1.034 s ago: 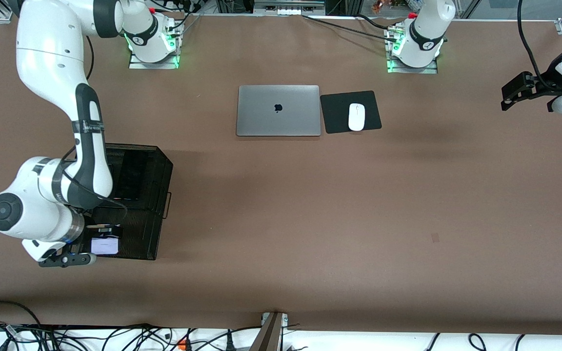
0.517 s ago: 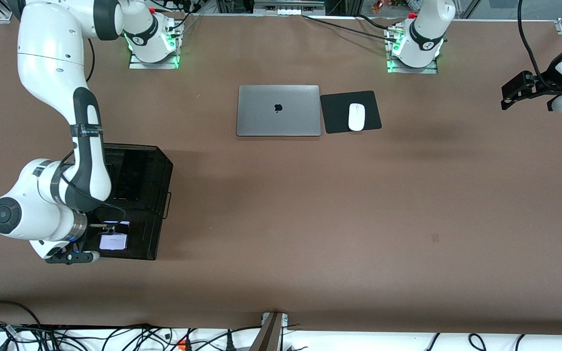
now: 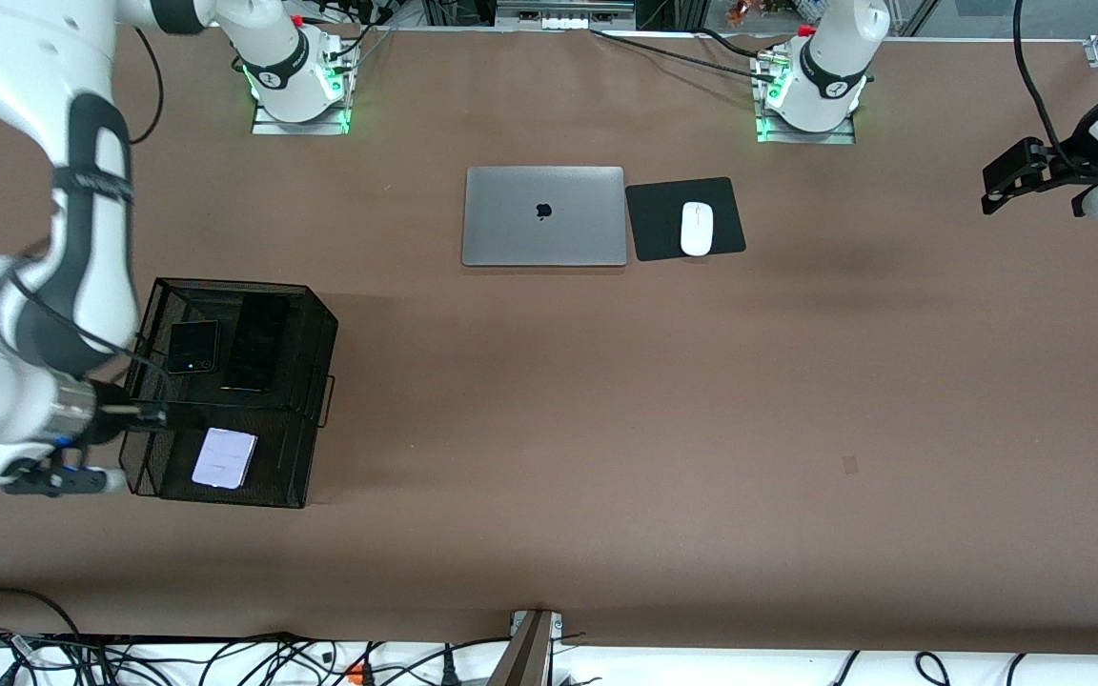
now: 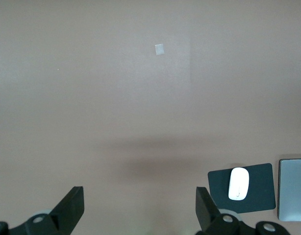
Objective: Place phones with both arms
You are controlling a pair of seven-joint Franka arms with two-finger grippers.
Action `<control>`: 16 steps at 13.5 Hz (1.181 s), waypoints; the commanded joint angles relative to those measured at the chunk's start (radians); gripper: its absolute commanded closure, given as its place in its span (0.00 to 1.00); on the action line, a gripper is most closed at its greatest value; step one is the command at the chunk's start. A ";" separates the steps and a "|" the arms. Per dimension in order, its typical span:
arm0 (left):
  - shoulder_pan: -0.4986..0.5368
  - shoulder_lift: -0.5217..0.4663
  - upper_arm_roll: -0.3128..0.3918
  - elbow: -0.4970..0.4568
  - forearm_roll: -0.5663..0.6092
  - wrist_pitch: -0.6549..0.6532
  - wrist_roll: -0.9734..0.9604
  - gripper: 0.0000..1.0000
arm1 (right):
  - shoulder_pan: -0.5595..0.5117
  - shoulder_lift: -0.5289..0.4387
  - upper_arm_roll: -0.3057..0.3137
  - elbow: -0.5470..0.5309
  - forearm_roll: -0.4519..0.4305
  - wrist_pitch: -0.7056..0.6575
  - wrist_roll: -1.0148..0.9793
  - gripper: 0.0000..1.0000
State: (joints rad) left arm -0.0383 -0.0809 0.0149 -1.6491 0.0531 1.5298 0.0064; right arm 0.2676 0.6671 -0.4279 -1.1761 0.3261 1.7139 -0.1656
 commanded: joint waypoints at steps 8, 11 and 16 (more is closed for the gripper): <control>0.000 0.013 0.008 0.032 -0.007 -0.023 0.003 0.00 | 0.067 -0.600 0.090 -0.494 -0.350 -0.042 0.122 0.00; 0.000 0.013 0.010 0.032 -0.007 -0.023 0.003 0.00 | -0.170 -0.692 0.335 -0.568 -0.364 -0.042 0.173 0.00; 0.000 0.013 0.010 0.032 -0.007 -0.023 0.003 0.00 | -0.269 -0.629 0.416 -0.409 -0.358 -0.183 0.140 0.00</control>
State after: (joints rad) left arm -0.0378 -0.0809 0.0212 -1.6480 0.0531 1.5289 0.0064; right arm 0.0288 -0.0018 -0.0377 -1.6622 -0.0211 1.6022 -0.0111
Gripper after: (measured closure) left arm 0.000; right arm 0.000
